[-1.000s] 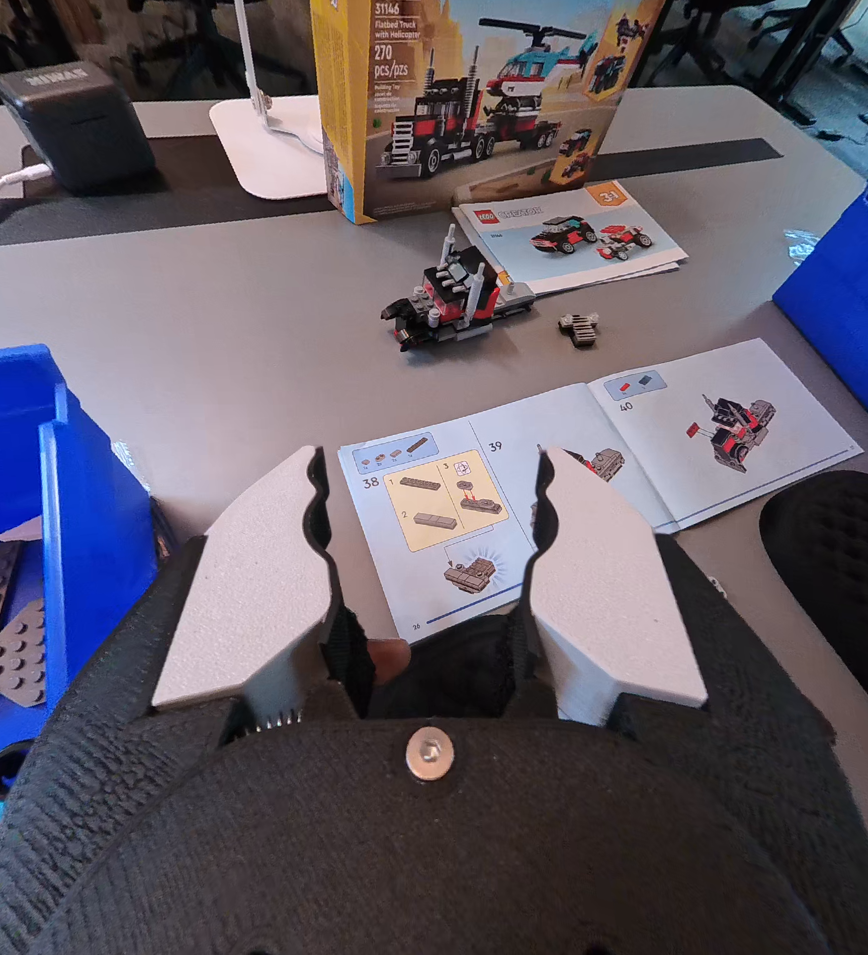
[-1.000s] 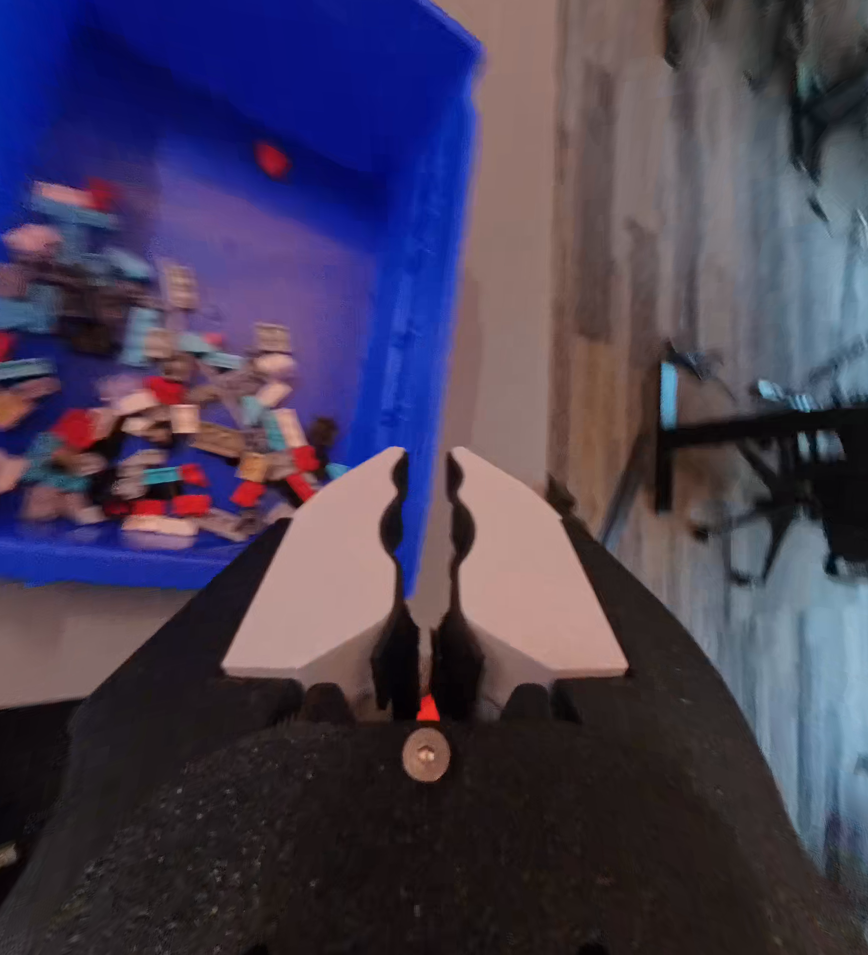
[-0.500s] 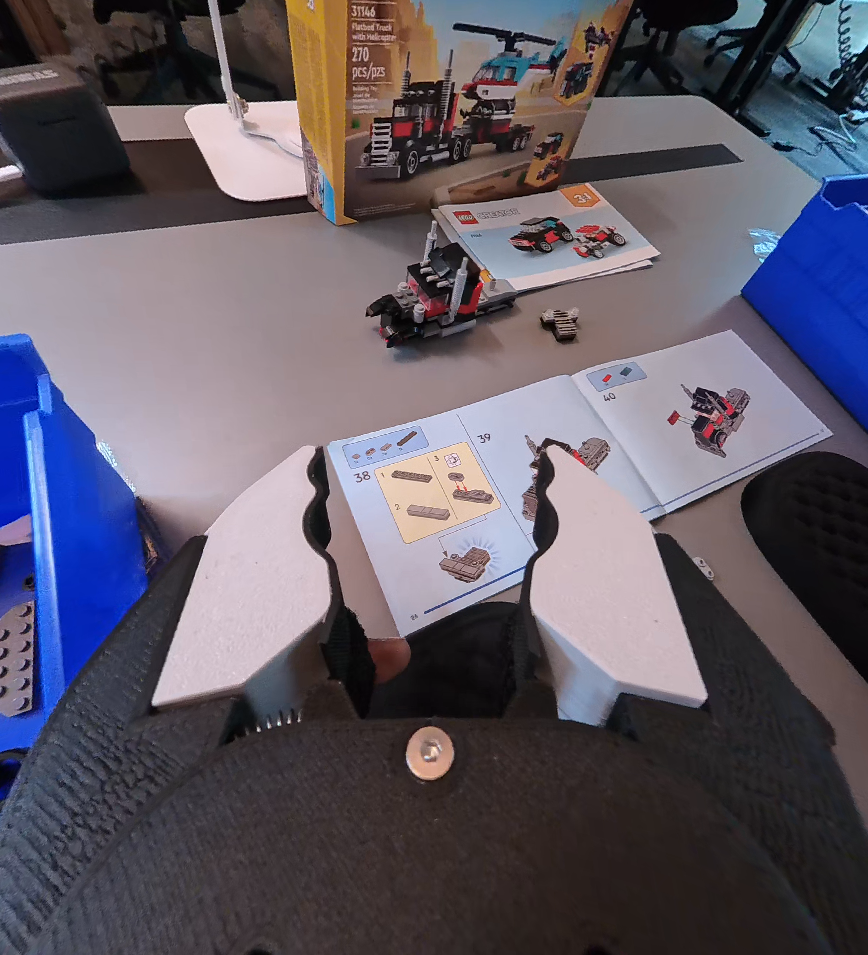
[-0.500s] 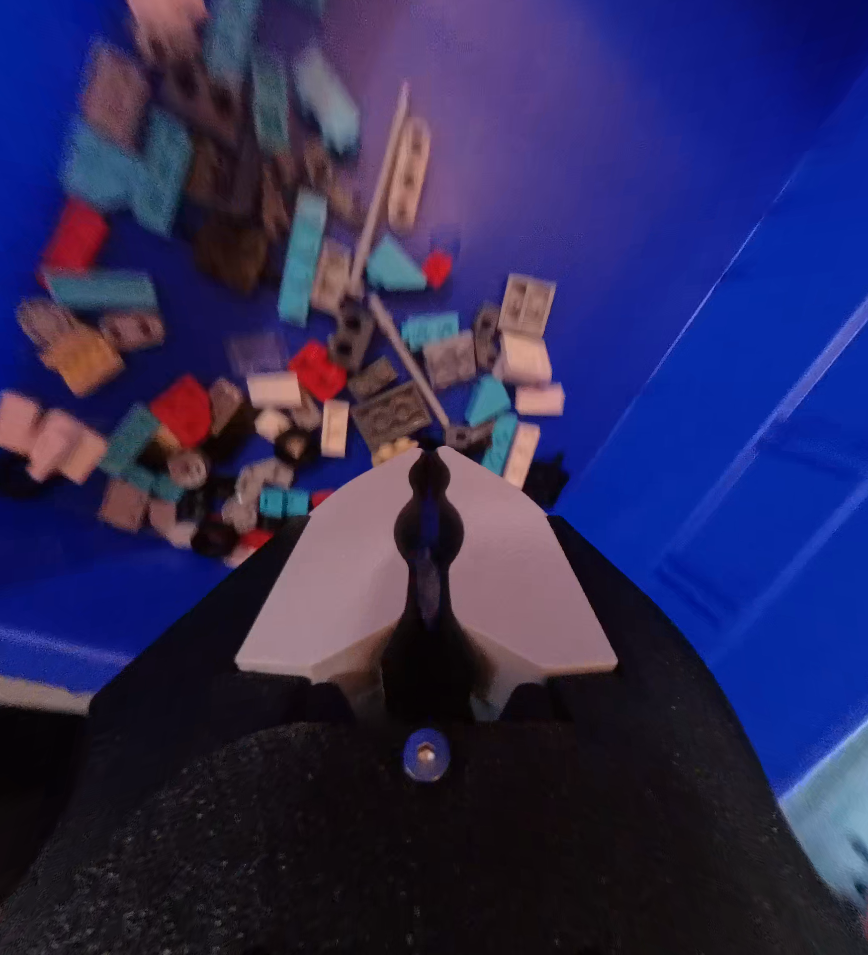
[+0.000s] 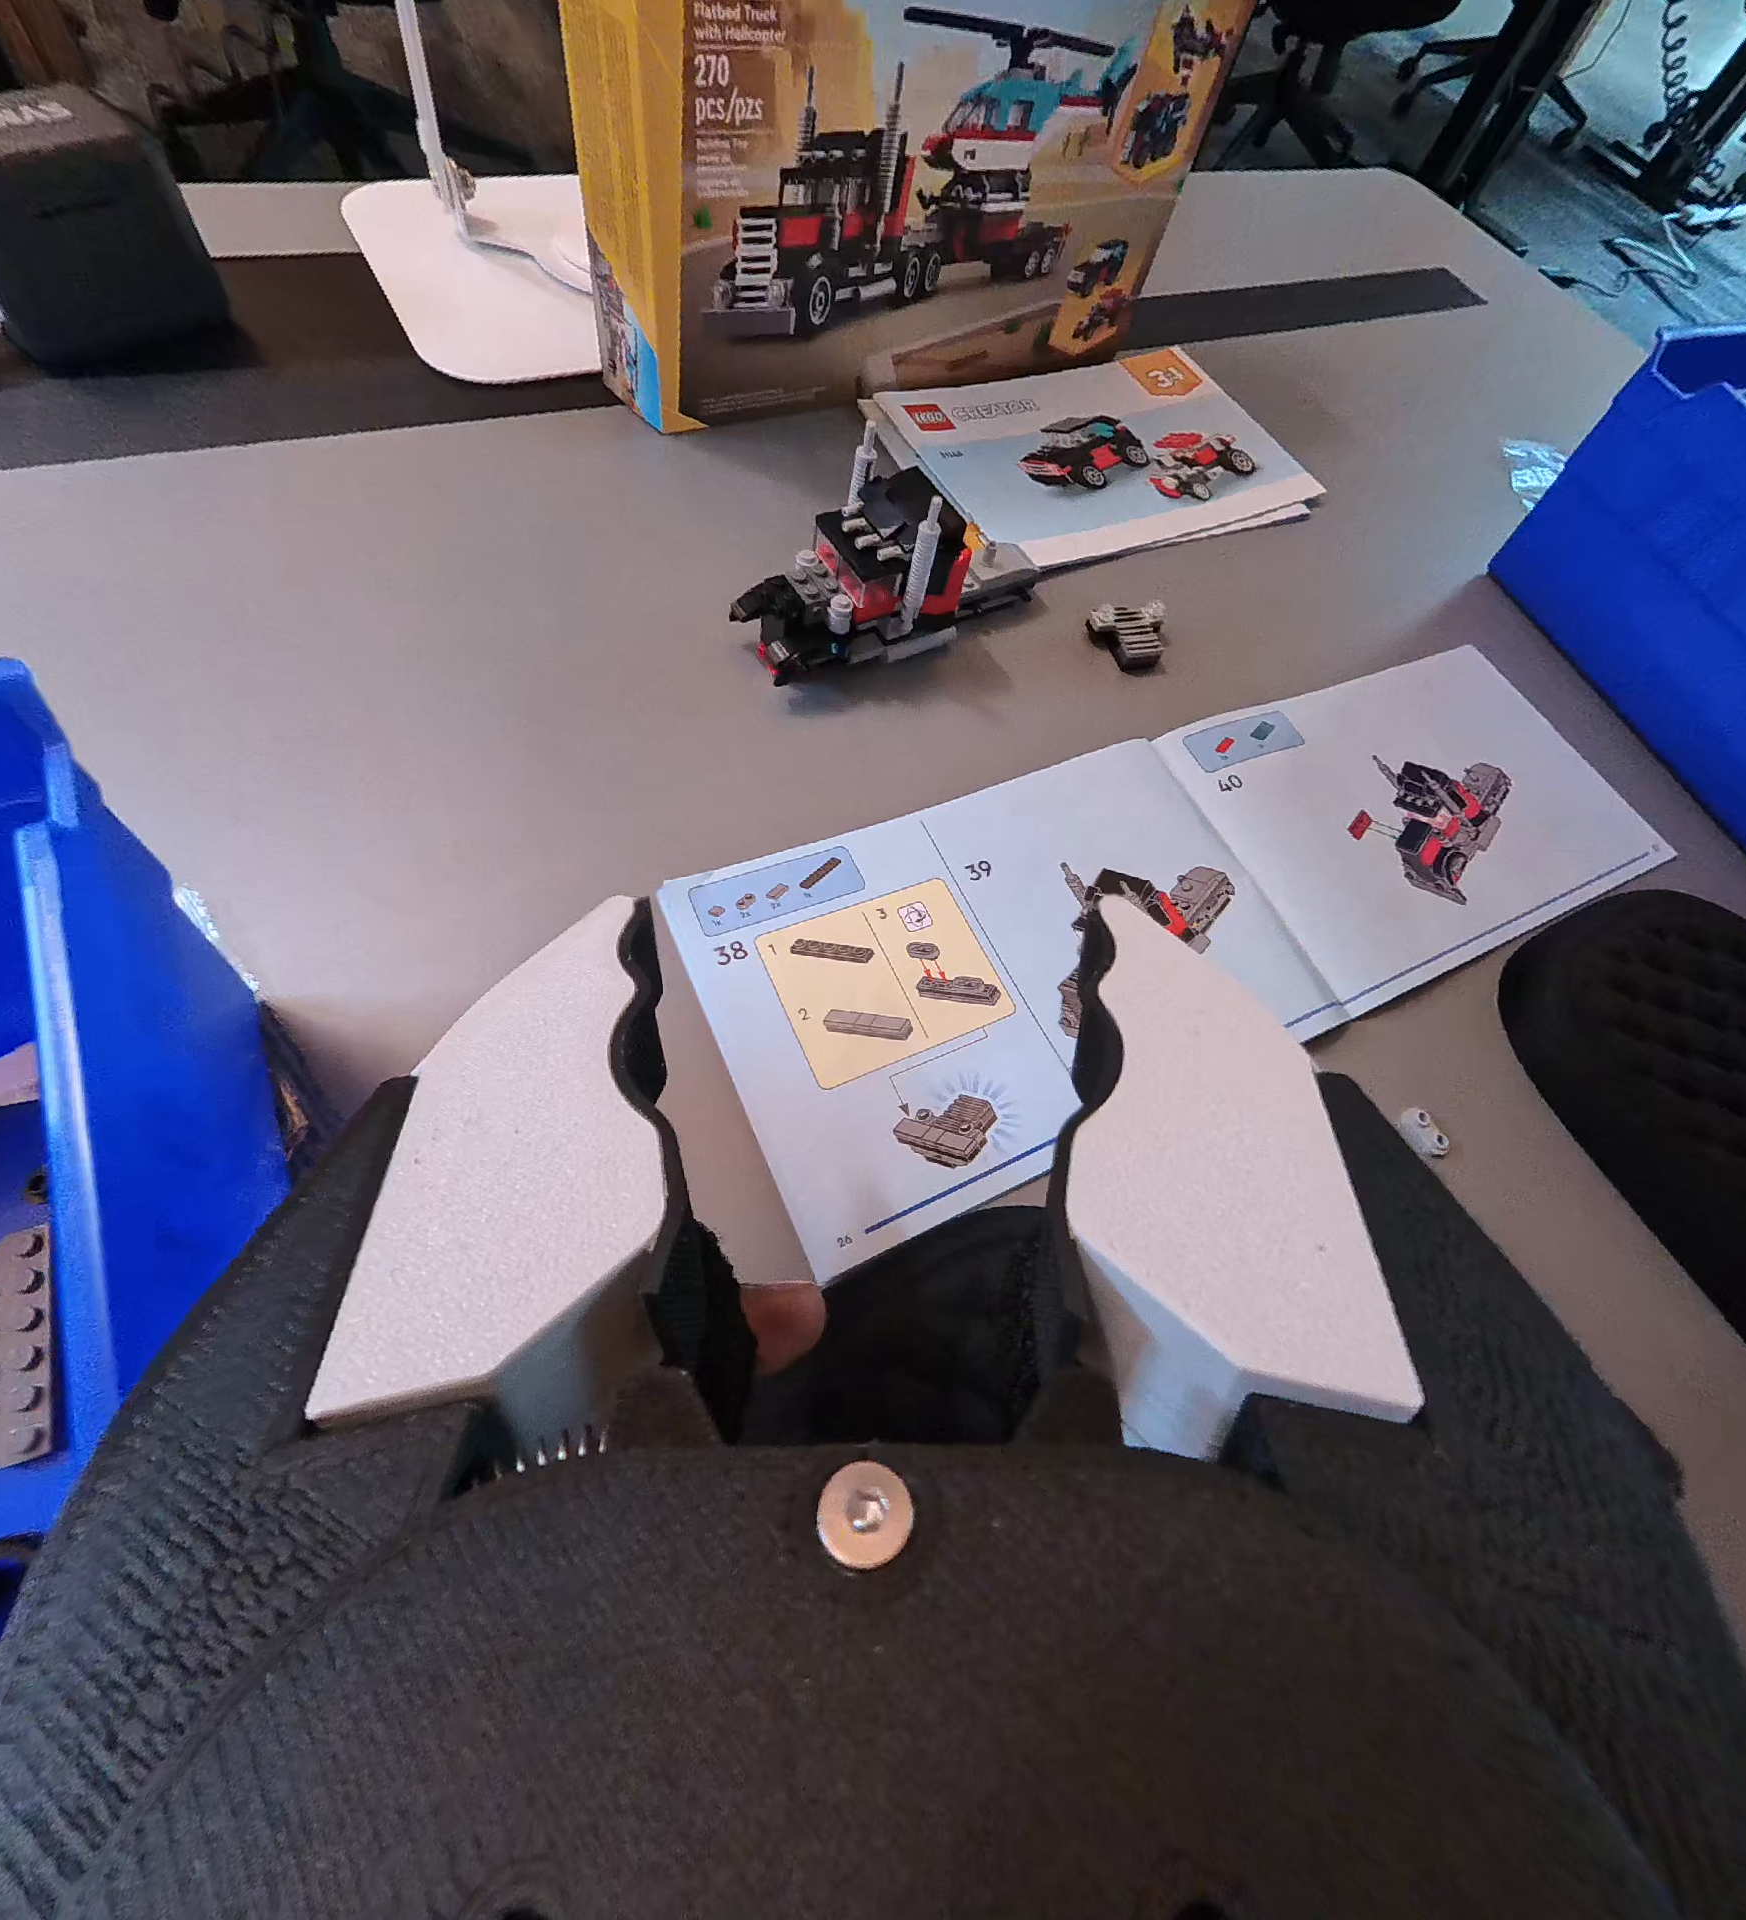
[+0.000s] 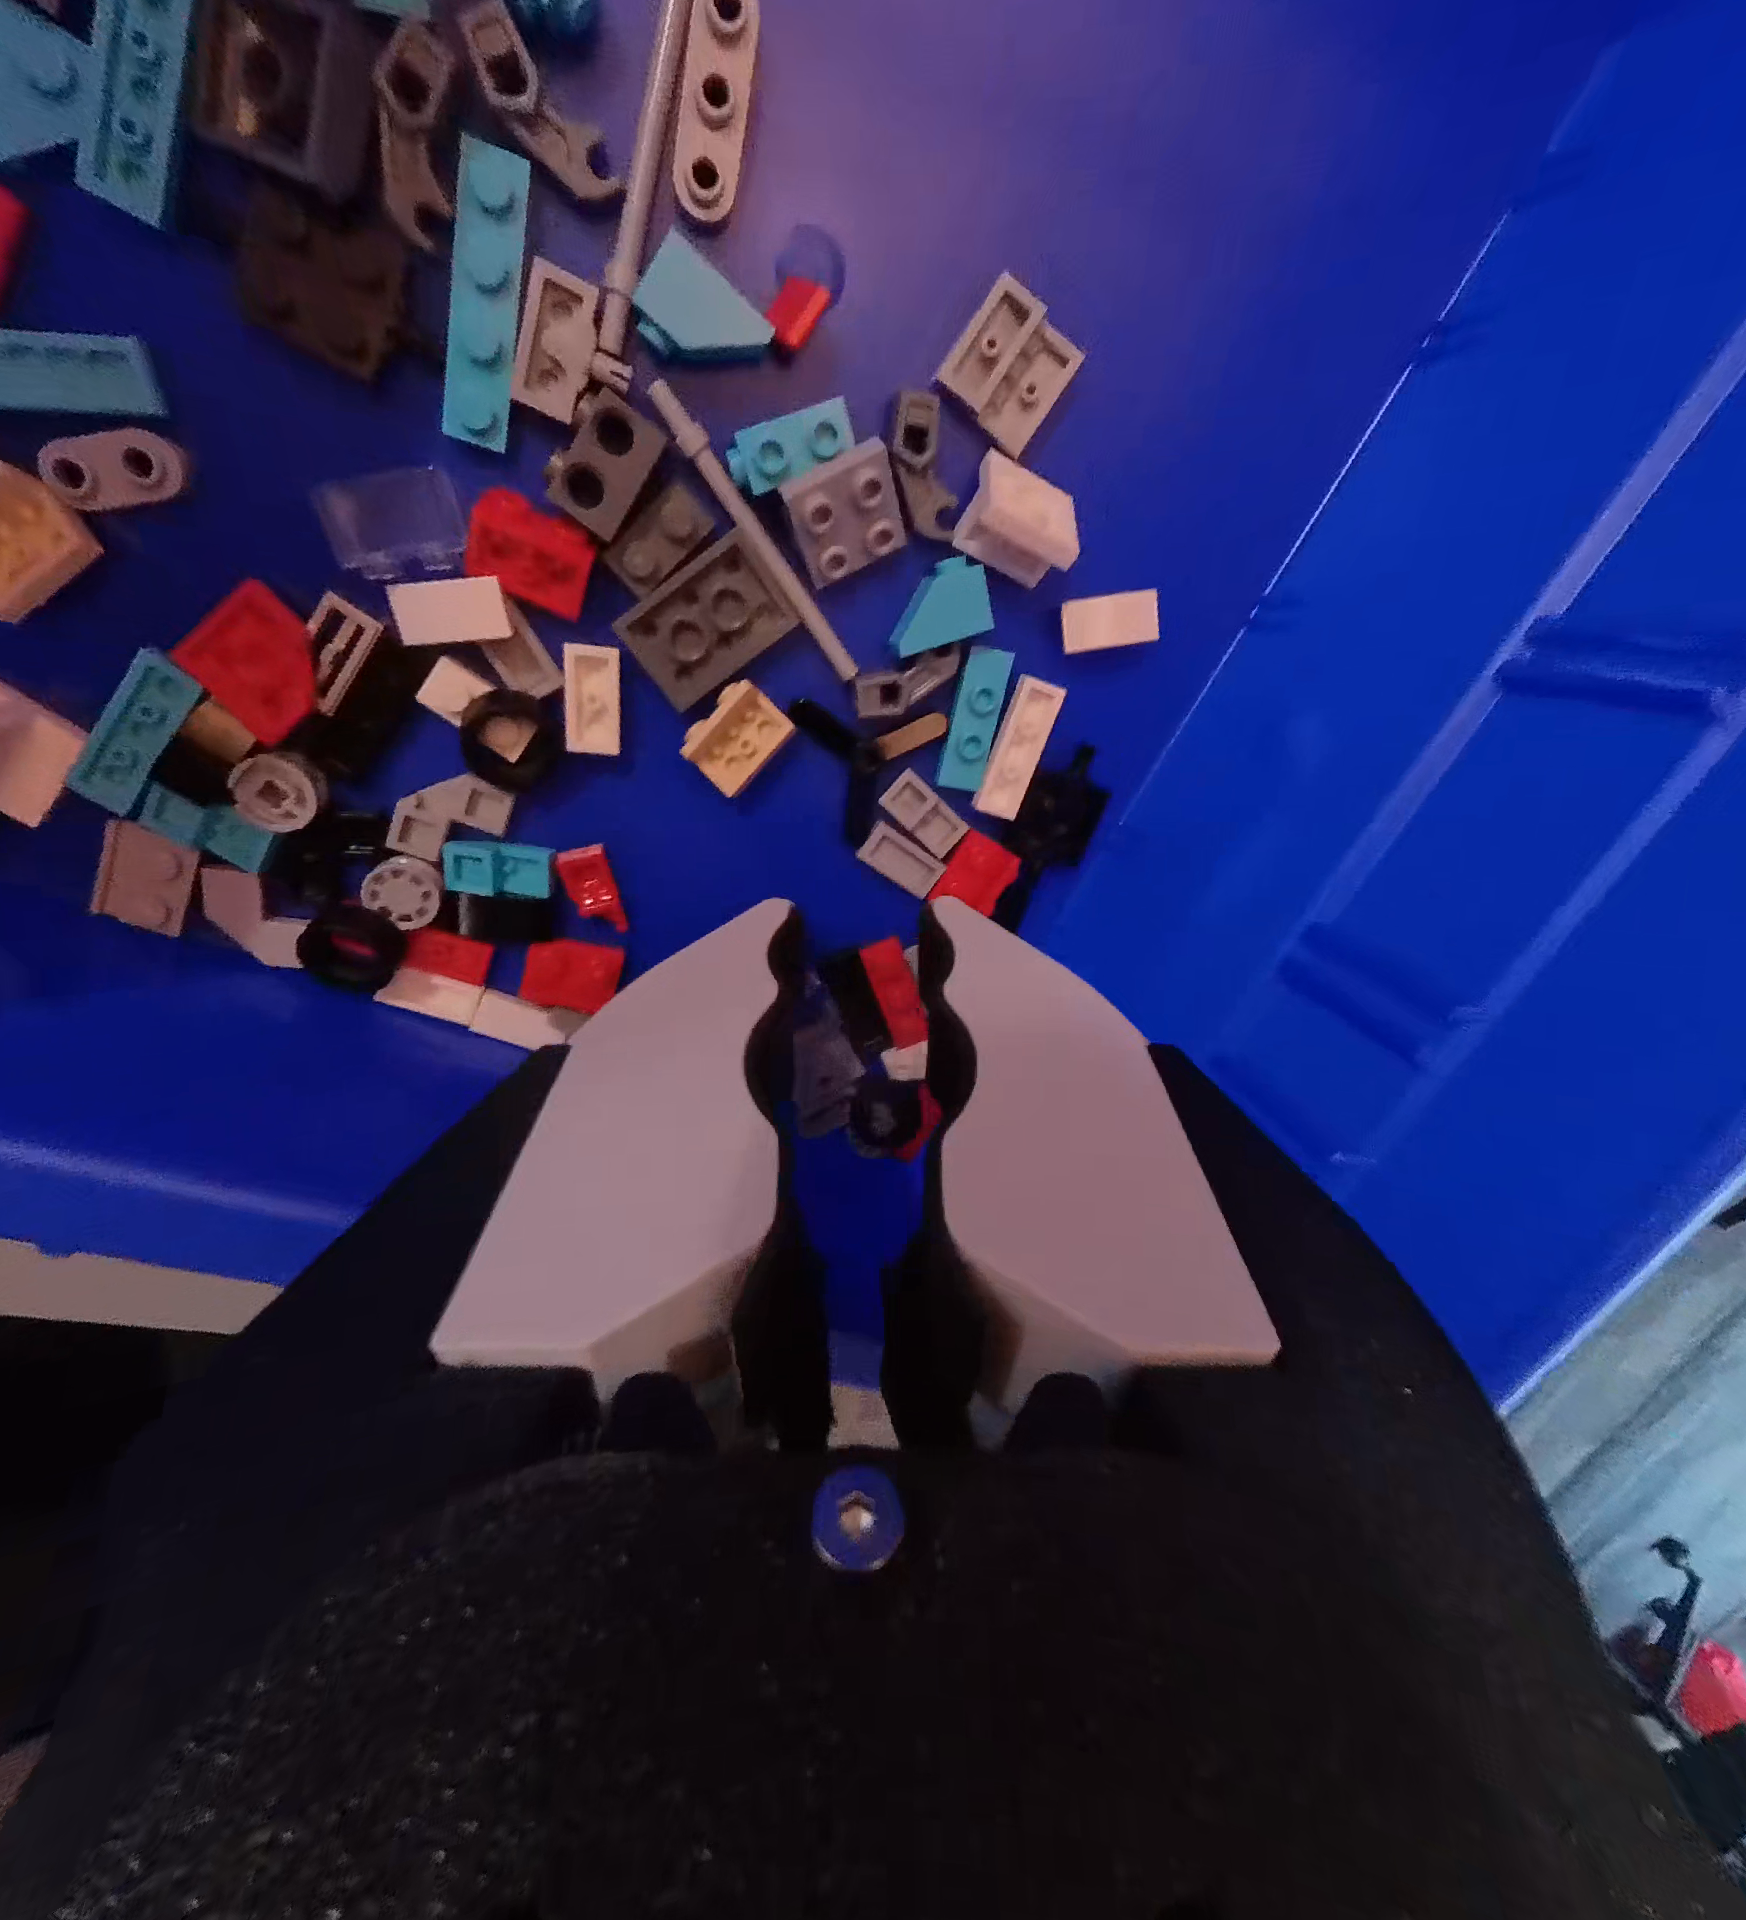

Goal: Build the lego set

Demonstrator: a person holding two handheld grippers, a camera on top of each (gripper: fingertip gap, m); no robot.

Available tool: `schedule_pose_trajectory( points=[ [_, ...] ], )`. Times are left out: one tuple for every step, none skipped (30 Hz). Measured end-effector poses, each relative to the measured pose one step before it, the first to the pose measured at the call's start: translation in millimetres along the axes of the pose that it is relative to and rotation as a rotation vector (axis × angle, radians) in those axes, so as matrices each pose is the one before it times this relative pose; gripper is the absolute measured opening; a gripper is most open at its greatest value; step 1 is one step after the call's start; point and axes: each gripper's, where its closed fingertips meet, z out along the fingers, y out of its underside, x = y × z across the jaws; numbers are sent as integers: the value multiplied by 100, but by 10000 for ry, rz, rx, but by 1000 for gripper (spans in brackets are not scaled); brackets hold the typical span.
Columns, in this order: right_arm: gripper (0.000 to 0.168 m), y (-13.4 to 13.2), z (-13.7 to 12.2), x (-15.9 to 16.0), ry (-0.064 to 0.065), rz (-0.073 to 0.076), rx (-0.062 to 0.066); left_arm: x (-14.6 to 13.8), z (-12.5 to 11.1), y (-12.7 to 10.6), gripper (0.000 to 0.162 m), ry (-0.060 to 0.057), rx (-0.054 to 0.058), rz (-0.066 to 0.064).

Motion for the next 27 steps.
schedule_pose_trajectory(
  points=[
    [21,-47,118,141,4,-72,-19,-90,-90,-95,78,-19,34,4],
    [20,-81,156,106,-32,-51,-8,-99,-81,-80,78,-17,33,-10],
    [21,-118,183,-84,-138,-114,36,-80,-58,-54,78,-17,31,-15],
    [21,-111,191,-82,-125,-114,40,-85,-36,-14,78,-19,23,-20],
    [20,-141,95,-42,-98,-52,67,-65,-17,28,78,-12,5,-26],
    [20,-238,69,25,-37,-23,127,-29,-12,68,78,2,-14,-26],
    [17,-108,78,-226,-202,-29,58,3,3,86,78,10,-25,-15],
    [15,6,-2,-183,-137,37,-7,-2,-12,80,78,5,-32,1],
    [17,109,-42,-440,-273,-3,-33,-11,-11,58,78,-14,-29,12],
    [15,61,-130,-720,-419,-86,-1,-33,-35,9,78,-25,-11,17],
    [16,33,-114,-683,-350,-93,23,-34,-45,-38,78,-24,8,10],
    [16,43,-92,-320,-105,-82,14,-24,-48,-70,78,-16,17,1],
    [17,33,-170,70,136,-74,10,-13,-52,-80,78,-9,19,2],
    [19,17,-227,260,233,-87,18,-17,-35,-63,78,-12,17,12],
    [21,9,-273,432,307,-172,-4,-13,-14,-44,78,-13,8,17],
    [24,-48,-165,361,288,-276,-15,24,-7,0,78,4,-3,16],
    [26,82,-10,192,108,-312,-99,44,19,27,78,19,-11,13],
    [26,101,71,32,40,-288,-134,57,23,56,78,21,-19,7],
    [26,26,125,-57,-21,-233,-114,49,13,81,78,17,-28,9],
    [26,-4,116,-218,-125,-162,-86,17,-7,78,78,2,-26,11],
    [24,-101,131,-281,-170,-124,-13,-5,-27,62,78,-11,-10,2],
    [22,-111,122,-209,-141,-27,12,-14,-17,38,78,-3,4,-11],
    [20,-36,155,-86,-67,48,-58,-15,-28,19,78,5,3,-19],
    [19,-36,223,-49,-74,53,-87,-24,-16,21,78,0,-6,-13],
    [15,-121,61,-268,-212,102,44,-23,-28,10,78,-10,-8,0],
    [14,-47,1,-134,-165,168,38,-16,-31,-18,78,-9,2,10],
    [10,9,98,-218,-263,225,11,17,-17,-30,78,4,10,17]
  ],
)
